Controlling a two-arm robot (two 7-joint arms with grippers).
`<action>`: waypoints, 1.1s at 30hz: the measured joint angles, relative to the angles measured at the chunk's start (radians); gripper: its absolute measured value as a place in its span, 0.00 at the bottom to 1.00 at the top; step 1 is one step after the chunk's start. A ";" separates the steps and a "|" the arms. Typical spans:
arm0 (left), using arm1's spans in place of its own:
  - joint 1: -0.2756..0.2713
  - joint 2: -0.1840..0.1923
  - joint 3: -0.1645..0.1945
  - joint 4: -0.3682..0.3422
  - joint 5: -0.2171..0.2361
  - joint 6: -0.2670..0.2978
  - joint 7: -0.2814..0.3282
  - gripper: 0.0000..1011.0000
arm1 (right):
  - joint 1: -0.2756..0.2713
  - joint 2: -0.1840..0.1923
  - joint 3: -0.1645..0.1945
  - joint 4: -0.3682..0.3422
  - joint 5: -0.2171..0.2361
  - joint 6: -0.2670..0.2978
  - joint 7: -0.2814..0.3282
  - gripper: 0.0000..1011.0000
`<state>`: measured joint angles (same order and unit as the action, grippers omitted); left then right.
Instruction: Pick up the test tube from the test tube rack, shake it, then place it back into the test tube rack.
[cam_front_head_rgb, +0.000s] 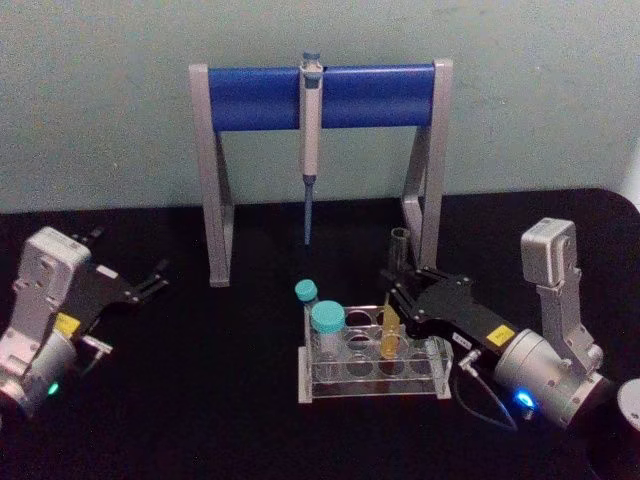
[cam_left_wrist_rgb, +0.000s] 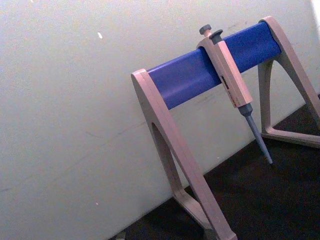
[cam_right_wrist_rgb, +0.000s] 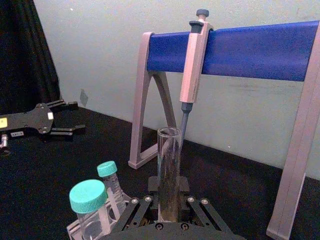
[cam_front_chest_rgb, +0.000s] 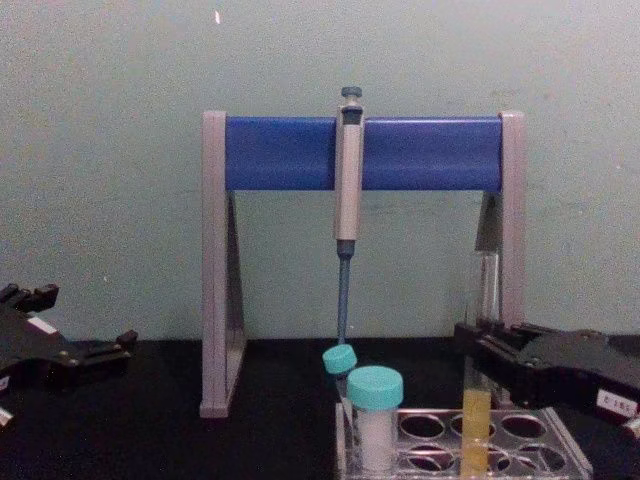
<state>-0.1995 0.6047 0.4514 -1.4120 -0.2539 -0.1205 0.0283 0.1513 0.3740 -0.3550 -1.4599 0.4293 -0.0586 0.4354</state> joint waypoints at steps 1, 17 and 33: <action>0.000 0.000 0.000 0.000 0.000 0.000 0.000 1.00 | 0.000 0.000 0.000 0.002 -0.001 0.000 0.001 0.22; 0.000 0.000 0.000 0.000 0.000 0.000 0.000 1.00 | 0.001 -0.005 -0.002 0.007 -0.009 -0.002 -0.001 0.22; 0.000 0.000 0.000 0.000 0.000 0.000 0.000 1.00 | 0.001 -0.004 -0.001 0.006 -0.007 -0.001 0.000 0.46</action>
<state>-0.1995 0.6047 0.4514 -1.4120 -0.2540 -0.1205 0.0283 0.1522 0.3705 -0.3562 -1.4537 0.4224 -0.0595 0.4355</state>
